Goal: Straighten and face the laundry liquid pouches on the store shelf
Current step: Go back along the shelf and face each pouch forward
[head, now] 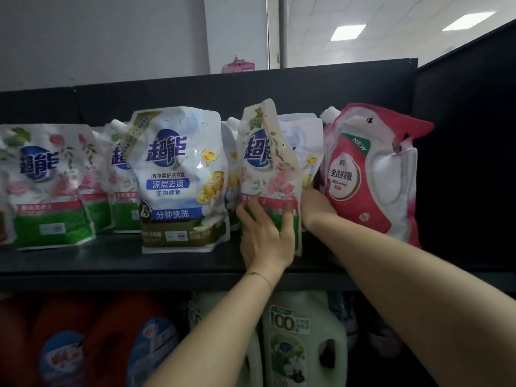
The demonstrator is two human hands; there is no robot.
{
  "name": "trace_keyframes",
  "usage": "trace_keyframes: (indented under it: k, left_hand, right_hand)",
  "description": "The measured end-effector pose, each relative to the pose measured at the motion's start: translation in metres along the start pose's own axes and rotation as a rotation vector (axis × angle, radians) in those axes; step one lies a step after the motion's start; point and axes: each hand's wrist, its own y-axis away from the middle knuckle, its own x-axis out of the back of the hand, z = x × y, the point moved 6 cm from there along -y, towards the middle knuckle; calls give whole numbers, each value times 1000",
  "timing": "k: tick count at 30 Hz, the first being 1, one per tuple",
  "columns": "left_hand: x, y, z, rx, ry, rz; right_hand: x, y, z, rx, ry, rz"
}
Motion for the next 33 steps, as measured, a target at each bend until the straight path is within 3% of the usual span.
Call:
trace_keyframes:
  k: [5,7,9,12,15,18,21,23,27,33]
  left_hand:
    - [6,4,2,35,-8,54]
    - [12,8,10,-71,-9,132]
    - [17,14,22,-289,-63,207]
    - [9,30,47,-610,-226,167]
    - [-10,50,74,-817,-280,12]
    - [-25,54,95,-730,-158,-177]
    - [-41,43,101,-424,-87,-336]
    - [-52,34,103,-330,-71,-369]
    - [-81,23,95,-378,-229,-541]
    - [-99,2,91,-376,-88,-492]
  right_hand:
    - [33,25,-10,69,246,-64]
    - [47,46,-14,111,294,-59]
    - [55,62,-12,203,296,-55]
    - [83,75,-3,384,129,174]
    - [103,100,-2,690,324,524]
    - [113,108,14,789,500,606]
    - [109,104,36,775,620,510]
    - [99,100,54,762,660,447]
    - [88,91,77,819,718,403]
    - [97,65,99,913,802,302]
